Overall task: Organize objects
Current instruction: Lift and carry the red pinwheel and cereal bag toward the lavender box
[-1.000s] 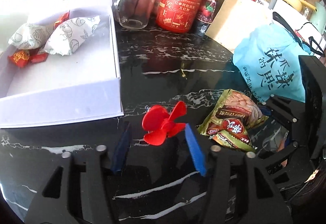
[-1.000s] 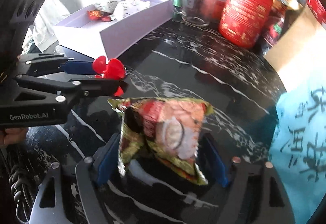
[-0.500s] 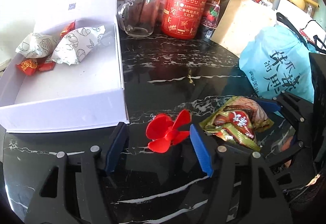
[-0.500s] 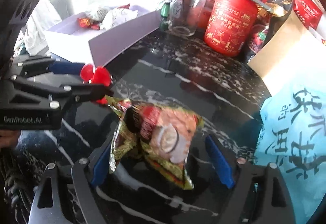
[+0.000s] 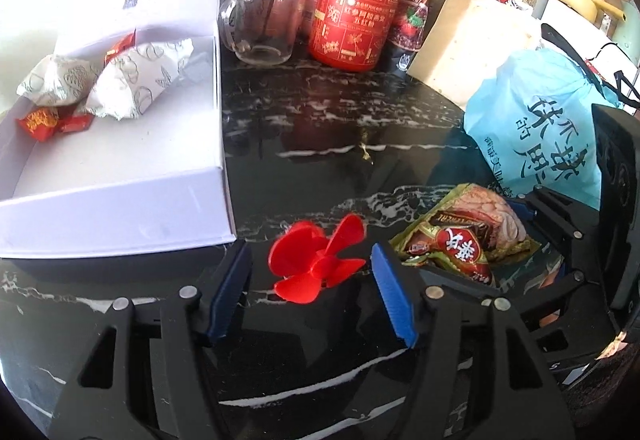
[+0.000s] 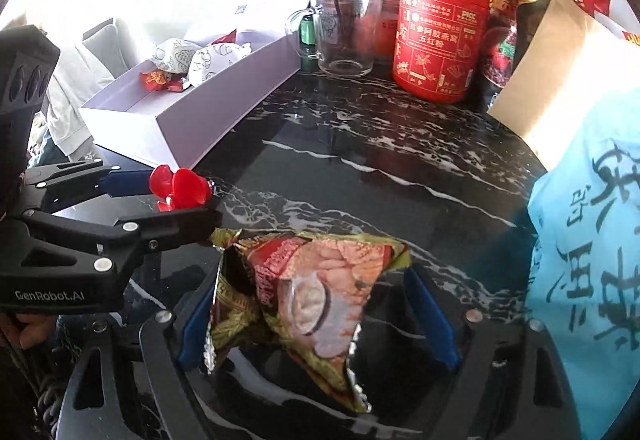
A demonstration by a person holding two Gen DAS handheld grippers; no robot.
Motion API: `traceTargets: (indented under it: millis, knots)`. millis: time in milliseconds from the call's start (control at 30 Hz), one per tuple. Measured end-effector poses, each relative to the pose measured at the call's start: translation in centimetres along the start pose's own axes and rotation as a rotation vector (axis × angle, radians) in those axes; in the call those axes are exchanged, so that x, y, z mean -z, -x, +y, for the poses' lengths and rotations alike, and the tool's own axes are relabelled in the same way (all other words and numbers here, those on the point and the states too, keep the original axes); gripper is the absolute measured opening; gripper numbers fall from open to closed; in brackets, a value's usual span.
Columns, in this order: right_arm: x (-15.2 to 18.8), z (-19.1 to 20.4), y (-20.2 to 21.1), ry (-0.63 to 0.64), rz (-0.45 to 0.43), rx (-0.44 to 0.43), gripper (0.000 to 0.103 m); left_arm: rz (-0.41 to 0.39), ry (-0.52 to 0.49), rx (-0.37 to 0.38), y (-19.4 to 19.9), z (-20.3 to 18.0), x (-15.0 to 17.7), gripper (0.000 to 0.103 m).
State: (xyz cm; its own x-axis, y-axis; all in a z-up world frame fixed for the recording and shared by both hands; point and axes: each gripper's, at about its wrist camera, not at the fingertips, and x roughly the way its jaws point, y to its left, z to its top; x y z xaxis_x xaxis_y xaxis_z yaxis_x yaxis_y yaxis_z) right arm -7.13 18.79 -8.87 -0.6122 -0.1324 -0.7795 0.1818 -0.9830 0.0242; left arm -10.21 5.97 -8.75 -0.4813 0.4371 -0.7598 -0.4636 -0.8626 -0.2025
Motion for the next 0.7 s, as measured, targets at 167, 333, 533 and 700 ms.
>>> traceTargets:
  millis: [167,333,533,700]
  knots:
    - [0.4,-0.1,-0.1,-0.018,0.011,-0.036,0.077,-0.009,-0.011,0.013,0.2,-0.3,0.3,0.043]
    - [1.0,0.5,0.6,0.000,0.007,-0.027,0.056,-0.012,-0.001,0.027,0.6,-0.1,0.7,0.043]
    - [1.9,1.2,1.5,0.023,0.014,-0.048,0.055,-0.012,0.049,0.023,1.9,0.0,2.2,0.043]
    - [2.6,2.7,2.0,0.074,0.015,-0.068,0.055,-0.004,0.073,0.007,3.3,0.7,3.7,0.043]
